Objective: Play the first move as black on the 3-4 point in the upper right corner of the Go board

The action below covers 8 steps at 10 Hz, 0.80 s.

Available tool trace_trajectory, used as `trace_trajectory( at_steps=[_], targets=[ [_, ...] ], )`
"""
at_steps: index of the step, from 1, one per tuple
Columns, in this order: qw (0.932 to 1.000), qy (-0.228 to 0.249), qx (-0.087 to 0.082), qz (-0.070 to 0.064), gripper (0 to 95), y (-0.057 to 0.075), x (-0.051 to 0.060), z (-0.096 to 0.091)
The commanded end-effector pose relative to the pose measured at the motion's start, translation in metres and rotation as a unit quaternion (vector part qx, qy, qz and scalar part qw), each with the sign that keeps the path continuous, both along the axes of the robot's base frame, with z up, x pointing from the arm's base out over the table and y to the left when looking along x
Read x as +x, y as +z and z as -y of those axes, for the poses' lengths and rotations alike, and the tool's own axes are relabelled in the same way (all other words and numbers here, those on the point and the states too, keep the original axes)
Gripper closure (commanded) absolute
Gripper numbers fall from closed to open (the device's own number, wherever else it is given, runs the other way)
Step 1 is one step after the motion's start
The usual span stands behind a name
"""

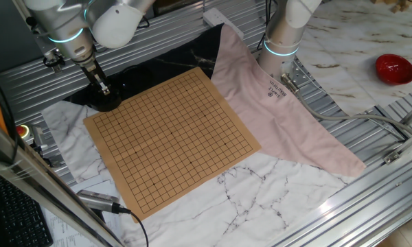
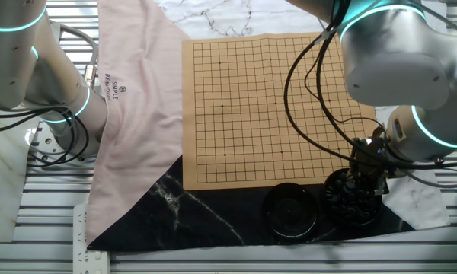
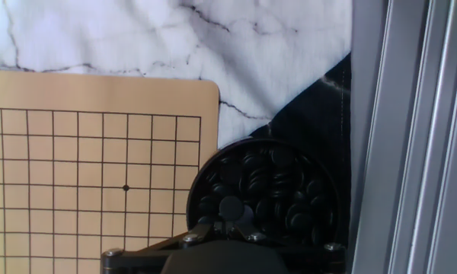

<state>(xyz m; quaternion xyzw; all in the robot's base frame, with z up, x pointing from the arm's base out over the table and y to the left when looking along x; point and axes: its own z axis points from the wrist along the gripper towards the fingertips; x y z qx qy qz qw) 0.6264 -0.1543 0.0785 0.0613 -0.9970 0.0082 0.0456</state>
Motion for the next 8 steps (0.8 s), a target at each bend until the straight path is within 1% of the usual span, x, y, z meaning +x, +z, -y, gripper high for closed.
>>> trace_trajectory(
  at_steps=[1, 3, 5, 7, 8],
  targets=[
    [1.0, -0.001, 0.0, 0.0, 95.0, 0.0004, -0.0002, -0.0001],
    [1.0, -0.005, 0.0, 0.0, 95.0, 0.0005, -0.0003, 0.0],
    [0.9999, -0.013, 0.001, 0.003, 95.0, 0.0005, -0.0003, 0.0],
    [0.9998, -0.022, -0.002, 0.002, 95.0, 0.0005, -0.0003, 0.0],
    [0.9994, -0.034, -0.003, -0.001, 95.0, 0.0005, -0.0003, 0.0]
  ],
)
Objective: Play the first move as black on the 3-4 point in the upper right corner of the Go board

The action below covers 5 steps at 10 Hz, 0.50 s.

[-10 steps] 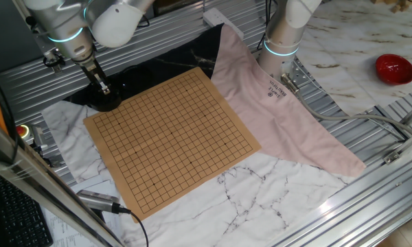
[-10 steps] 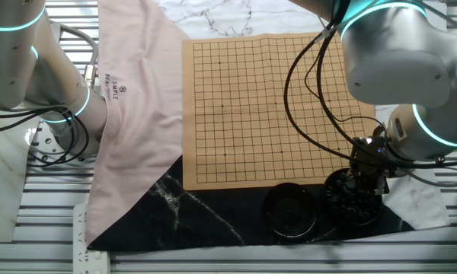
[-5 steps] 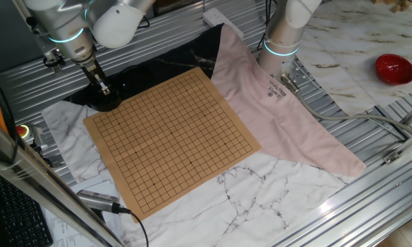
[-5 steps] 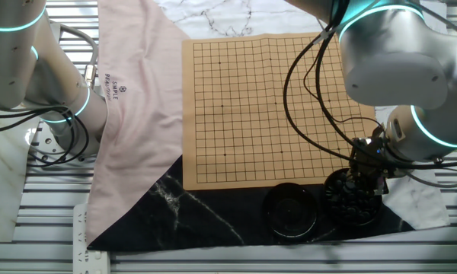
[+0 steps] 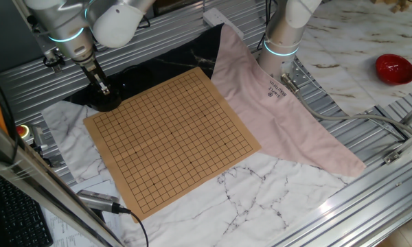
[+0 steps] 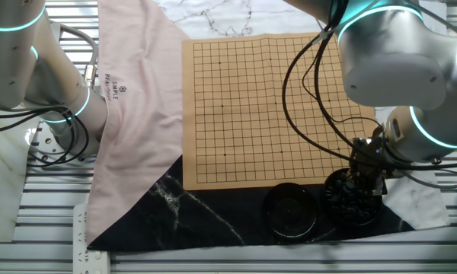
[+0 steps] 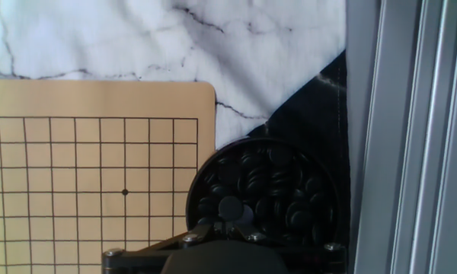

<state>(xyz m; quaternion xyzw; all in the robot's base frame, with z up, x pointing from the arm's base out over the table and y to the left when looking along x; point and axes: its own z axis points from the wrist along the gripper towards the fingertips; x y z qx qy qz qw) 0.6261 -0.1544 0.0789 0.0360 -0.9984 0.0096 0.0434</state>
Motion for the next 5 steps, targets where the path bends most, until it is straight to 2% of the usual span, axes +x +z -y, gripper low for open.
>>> trace_trajectory(
  at_steps=[1, 5],
  targets=[
    [0.9997, -0.021, -0.003, -0.007, 95.0, 0.0001, 0.0, -0.0001],
    [0.9992, -0.037, -0.006, -0.009, 95.0, 0.0001, 0.0, -0.0001]
  ],
)
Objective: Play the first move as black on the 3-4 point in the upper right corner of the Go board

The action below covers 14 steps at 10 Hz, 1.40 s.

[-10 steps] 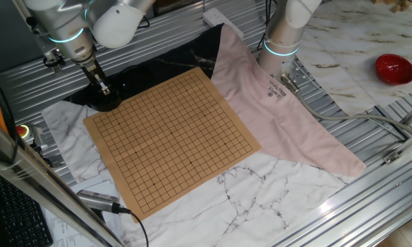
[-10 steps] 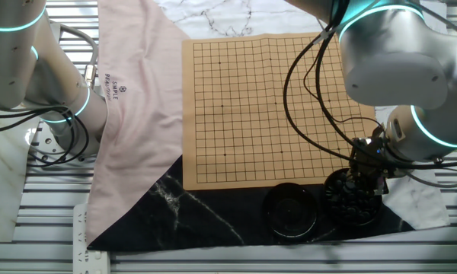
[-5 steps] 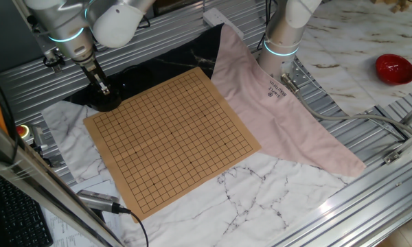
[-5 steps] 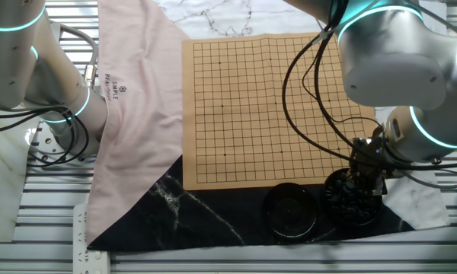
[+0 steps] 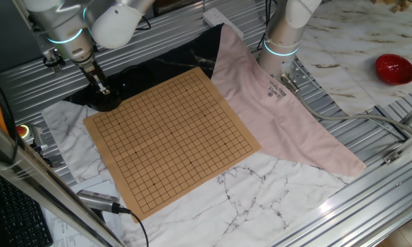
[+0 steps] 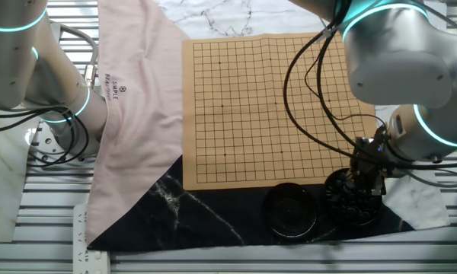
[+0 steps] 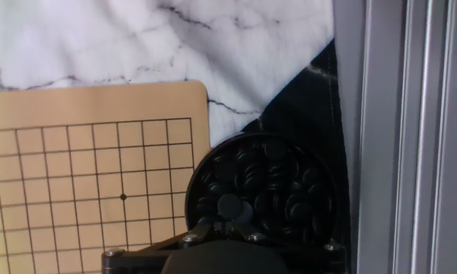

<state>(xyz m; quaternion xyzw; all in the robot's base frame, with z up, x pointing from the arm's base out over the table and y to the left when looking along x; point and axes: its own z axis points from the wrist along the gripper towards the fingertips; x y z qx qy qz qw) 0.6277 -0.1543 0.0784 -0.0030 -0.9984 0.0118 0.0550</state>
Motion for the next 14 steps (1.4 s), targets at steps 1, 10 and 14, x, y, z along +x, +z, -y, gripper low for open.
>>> trace_trajectory(
  at_steps=[1, 10, 14],
  targets=[
    [1.0, 0.006, -0.001, 0.002, 95.0, 0.001, -0.002, 0.0],
    [0.9966, 0.08, 0.009, 0.015, 95.0, -0.025, 0.018, 0.032],
    [0.9972, 0.073, 0.007, 0.013, 95.0, -0.02, 0.015, 0.028]
  ],
)
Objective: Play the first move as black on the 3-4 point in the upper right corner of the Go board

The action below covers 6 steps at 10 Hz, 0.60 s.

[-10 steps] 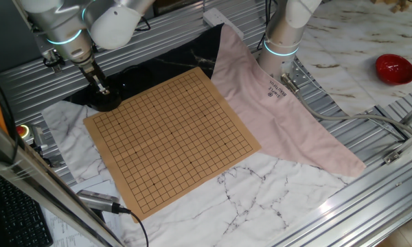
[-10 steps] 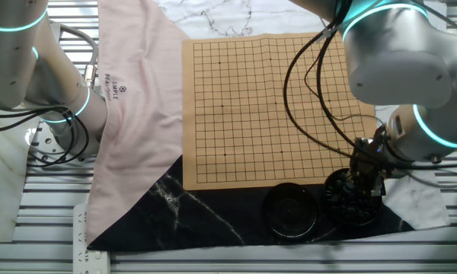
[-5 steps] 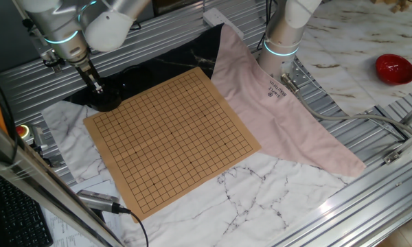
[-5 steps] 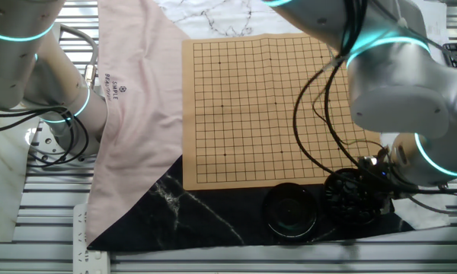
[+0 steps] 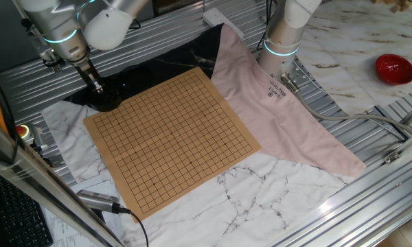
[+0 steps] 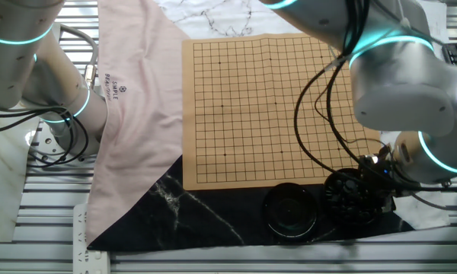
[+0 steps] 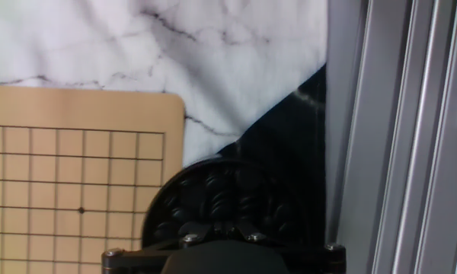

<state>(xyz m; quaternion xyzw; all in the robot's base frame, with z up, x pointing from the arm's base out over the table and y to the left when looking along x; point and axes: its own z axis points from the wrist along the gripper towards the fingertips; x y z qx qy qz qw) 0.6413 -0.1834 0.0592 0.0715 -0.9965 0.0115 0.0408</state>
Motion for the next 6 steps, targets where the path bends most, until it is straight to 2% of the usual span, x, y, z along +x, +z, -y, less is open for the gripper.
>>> trace_trajectory(
  at_steps=[1, 4, 5, 6],
  targets=[
    [1.0, -0.002, 0.002, -0.001, 95.0, -0.0003, 0.0014, -0.0007],
    [1.0, -0.001, 0.002, -0.008, 95.0, -0.0002, 0.0013, -0.0007],
    [0.9999, 0.002, 0.002, -0.01, 76.0, -0.0002, 0.001, -0.0007],
    [1.0, 0.002, 0.002, -0.009, 76.0, -0.0002, 0.0008, -0.0007]
  ],
)
